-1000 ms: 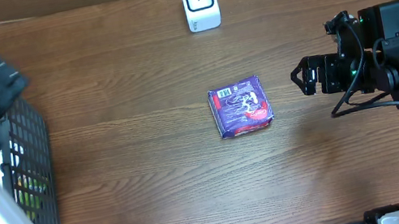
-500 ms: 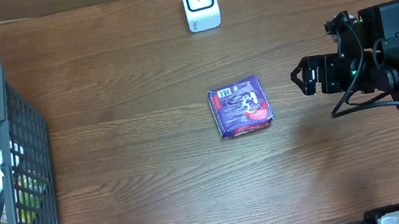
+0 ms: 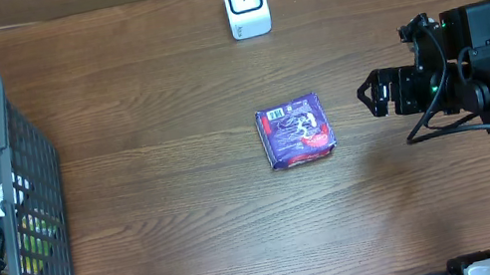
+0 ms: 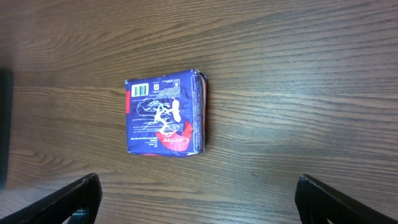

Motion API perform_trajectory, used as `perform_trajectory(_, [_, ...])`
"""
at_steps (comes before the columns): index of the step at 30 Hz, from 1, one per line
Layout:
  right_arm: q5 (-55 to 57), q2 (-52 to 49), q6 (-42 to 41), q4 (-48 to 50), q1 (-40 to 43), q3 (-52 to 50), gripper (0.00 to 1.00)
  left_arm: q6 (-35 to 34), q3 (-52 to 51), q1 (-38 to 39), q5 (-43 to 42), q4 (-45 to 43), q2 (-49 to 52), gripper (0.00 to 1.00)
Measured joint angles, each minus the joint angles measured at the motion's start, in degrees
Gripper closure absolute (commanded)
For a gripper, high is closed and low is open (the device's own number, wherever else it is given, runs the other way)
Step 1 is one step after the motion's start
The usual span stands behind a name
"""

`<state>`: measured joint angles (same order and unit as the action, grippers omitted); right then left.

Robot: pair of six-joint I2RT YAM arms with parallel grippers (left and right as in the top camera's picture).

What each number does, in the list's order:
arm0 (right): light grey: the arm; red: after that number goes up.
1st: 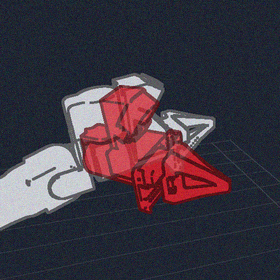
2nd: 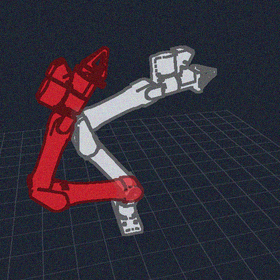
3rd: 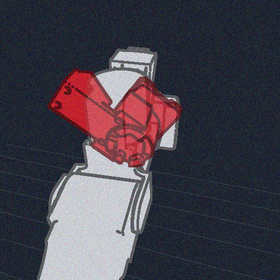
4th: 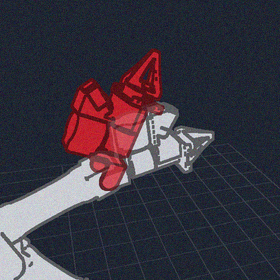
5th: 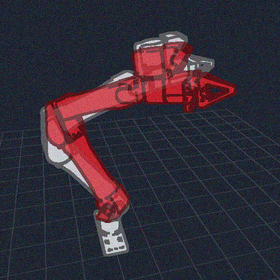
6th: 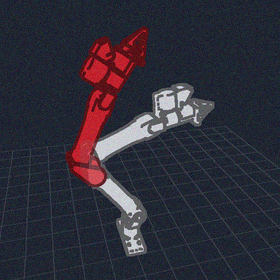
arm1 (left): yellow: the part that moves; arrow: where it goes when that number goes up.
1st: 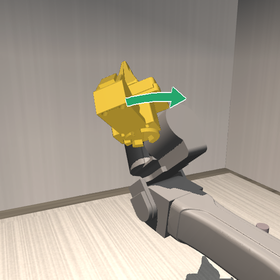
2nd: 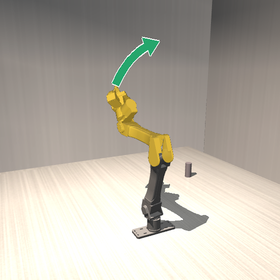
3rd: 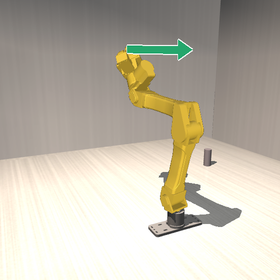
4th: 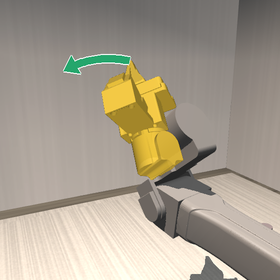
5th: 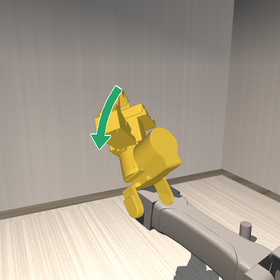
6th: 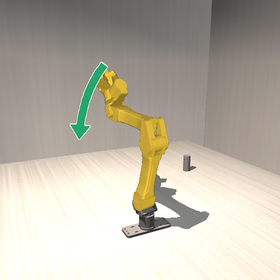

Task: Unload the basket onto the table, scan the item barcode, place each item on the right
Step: 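Reach the left gripper into the basket and grasp the mint-green packet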

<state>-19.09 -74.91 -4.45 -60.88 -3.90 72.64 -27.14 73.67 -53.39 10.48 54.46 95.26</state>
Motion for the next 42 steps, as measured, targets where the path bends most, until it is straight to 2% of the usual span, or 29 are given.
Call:
perform_trajectory(5, [0.0,0.0,0.0,0.0,0.0,0.0,0.0,2.5,-0.1,0.0,4.3,-1.9,0.0,0.06])
perform_trajectory(13, [0.0,0.0,0.0,0.0,0.0,0.0,0.0,3.6,-0.9,0.0,7.7,-6.9,0.0,0.05])
perform_trajectory(30, [0.0,0.0,0.0,0.0,0.0,0.0,0.0,3.6,-1.2,0.0,8.6,-4.0,0.0,0.0])
perform_trajectory(42, [0.0,0.0,0.0,0.0,0.0,0.0,0.0,3.6,-1.3,0.0,8.1,-2.8,0.0,0.0])
